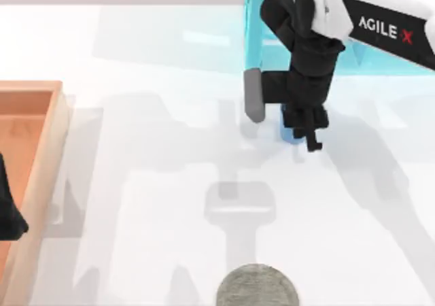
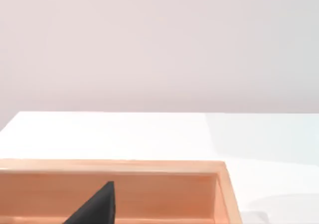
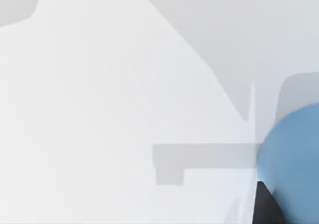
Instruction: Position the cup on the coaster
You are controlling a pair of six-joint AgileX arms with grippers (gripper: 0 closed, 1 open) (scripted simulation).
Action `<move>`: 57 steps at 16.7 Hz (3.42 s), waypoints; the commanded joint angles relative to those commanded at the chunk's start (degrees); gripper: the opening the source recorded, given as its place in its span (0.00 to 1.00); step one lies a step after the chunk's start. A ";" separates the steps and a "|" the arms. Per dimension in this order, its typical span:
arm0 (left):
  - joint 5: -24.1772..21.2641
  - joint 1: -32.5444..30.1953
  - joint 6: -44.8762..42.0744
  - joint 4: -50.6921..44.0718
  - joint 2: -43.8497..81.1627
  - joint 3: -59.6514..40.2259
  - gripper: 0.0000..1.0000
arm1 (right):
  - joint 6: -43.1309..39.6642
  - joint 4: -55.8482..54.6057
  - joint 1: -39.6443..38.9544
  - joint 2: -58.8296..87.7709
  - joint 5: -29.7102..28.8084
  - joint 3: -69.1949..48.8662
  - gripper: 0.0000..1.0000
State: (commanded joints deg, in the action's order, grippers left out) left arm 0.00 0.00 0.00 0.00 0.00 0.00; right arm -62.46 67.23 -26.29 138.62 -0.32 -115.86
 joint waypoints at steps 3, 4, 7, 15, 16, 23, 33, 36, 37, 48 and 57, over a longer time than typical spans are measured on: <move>0.00 0.00 0.00 0.00 0.00 0.00 1.00 | 0.00 0.00 0.00 0.00 0.00 0.00 0.00; 0.00 0.00 0.00 0.00 0.00 0.00 1.00 | 0.00 0.00 0.00 0.00 0.00 0.00 0.00; 0.00 0.00 0.00 0.00 0.00 0.00 1.00 | 0.01 -0.01 0.20 -0.03 -0.01 -0.09 0.00; 0.00 0.00 0.00 0.00 0.00 0.00 1.00 | 21.69 1.67 -11.92 -2.47 -0.30 4.17 0.00; 0.00 0.00 0.00 0.00 0.00 0.00 1.00 | 27.13 1.70 -14.11 -3.44 -0.37 4.99 0.00; 0.00 0.00 0.00 0.00 0.00 0.00 1.00 | 74.55 1.06 -27.94 -13.09 -0.91 12.00 0.00; 0.00 0.00 0.00 0.00 0.00 0.00 1.00 | 120.89 1.41 -34.49 -24.66 -0.12 24.18 0.00; 0.00 0.00 0.00 0.00 0.00 0.00 1.00 | 124.03 1.40 -34.37 -25.82 0.04 25.51 0.00; 0.00 0.00 0.00 0.00 0.00 0.00 1.00 | 124.03 1.40 -34.37 -25.82 0.04 25.51 0.00; 0.00 0.00 0.00 0.00 0.00 0.00 1.00 | 123.60 -11.42 -33.87 -24.14 -0.01 36.32 0.00; 0.00 0.00 0.00 0.00 0.00 0.00 1.00 | 123.55 -12.88 -33.86 -23.80 0.01 37.77 0.30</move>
State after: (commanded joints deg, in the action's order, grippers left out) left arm 0.00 0.00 0.00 0.00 0.00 0.00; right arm 61.09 54.34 -60.15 114.81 -0.31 -78.09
